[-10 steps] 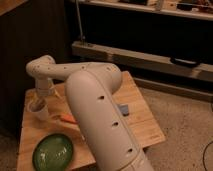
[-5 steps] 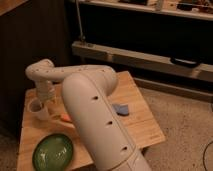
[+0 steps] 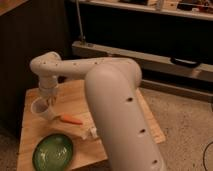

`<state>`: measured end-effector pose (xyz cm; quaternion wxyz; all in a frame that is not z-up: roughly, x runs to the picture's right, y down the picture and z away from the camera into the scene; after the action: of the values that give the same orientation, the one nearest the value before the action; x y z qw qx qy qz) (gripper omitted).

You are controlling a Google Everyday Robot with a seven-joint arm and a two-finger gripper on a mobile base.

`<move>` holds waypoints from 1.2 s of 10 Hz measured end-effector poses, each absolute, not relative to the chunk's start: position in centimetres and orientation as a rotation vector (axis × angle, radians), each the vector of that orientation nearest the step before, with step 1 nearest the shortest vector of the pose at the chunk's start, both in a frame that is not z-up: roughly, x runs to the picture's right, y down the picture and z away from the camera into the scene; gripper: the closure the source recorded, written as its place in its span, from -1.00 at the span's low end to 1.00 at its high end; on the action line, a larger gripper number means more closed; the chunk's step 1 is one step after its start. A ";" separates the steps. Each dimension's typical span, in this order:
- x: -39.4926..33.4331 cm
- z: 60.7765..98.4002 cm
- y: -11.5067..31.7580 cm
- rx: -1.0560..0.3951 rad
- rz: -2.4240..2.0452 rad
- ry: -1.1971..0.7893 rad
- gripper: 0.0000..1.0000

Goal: Place the ceramic cup in the ceramic bowl

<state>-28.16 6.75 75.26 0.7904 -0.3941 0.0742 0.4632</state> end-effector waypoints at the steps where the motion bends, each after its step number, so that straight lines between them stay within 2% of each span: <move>1: -25.6 72.8 6.9 -0.863 1.000 0.127 1.00; 4: -20.3 67.5 8.9 -0.937 0.985 0.080 1.00; 7: -19.1 62.8 13.6 -1.001 0.882 0.091 1.00; 9: -19.8 62.5 15.7 -0.973 0.796 0.126 1.00; 12: -22.0 65.2 19.0 -0.933 0.676 0.161 1.00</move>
<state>-21.99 18.99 65.20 0.8355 -0.4407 0.0759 0.3193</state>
